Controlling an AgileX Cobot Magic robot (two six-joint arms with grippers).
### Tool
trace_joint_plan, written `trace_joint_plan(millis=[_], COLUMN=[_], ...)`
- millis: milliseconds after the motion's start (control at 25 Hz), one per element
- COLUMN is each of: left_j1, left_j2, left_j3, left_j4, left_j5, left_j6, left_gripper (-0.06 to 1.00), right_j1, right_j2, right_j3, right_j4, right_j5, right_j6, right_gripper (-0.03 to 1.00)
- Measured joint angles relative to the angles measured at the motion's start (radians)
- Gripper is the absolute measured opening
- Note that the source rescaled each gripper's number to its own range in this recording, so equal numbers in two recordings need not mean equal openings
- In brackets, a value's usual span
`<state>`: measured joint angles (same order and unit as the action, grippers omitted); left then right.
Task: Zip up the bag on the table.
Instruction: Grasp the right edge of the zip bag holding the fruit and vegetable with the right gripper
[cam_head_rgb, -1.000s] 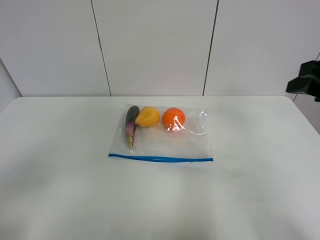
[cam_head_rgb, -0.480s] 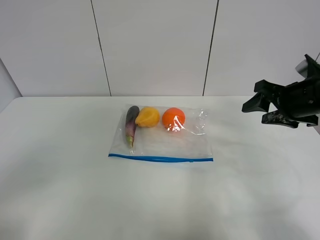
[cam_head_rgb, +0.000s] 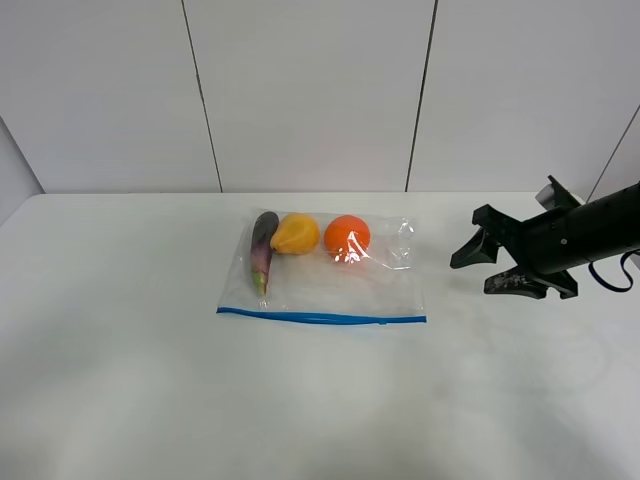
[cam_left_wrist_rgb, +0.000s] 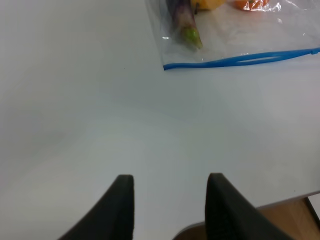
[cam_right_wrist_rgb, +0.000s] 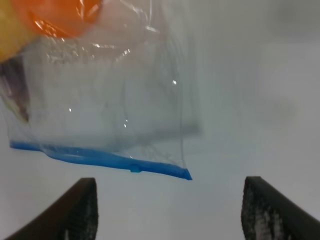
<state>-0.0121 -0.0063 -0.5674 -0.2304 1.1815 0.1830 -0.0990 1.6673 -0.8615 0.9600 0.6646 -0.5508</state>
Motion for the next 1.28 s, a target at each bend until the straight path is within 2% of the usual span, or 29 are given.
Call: trace_joint_plan(millis=[320,400,600,760,920,1120,1280], left_j1=[0.0,0.0,0.0,0.0,0.0,0.0,0.0], left_j2=[0.0,0.0,0.0,0.0,0.0,0.0,0.0], left_j3=[0.0,0.0,0.0,0.0,0.0,0.0,0.0], left_j4=[0.0,0.0,0.0,0.0,0.0,0.0,0.0], left_j5=[0.0,0.0,0.0,0.0,0.0,0.0,0.0], left_j6=[0.0,0.0,0.0,0.0,0.0,0.0,0.0], left_gripper=[1.0,1.0,1.0,1.0,1.0,1.0,1.0], right_j1=[0.0,0.0,0.034,0.095,0.128,0.122,0.065], right_j2=[0.154,0.221,0.265,0.284,0.305,0.307,0.307], right_j3=[-0.001,-0.001,-0.001,-0.001,-0.002,-0.002,-0.002], right_j4=[0.212,0.294,0.387,0.432,0.443,0.445,0.426], right_j5=[0.041,0.074,0.093,0.074,0.046,0.038,0.053], right_j6=[-0.196,-0.266,-0.382,-0.431,-0.436,-0.452,-0.455], right_gripper=[1.0,1.0,0.98,0.91,0.9,0.9,0.9])
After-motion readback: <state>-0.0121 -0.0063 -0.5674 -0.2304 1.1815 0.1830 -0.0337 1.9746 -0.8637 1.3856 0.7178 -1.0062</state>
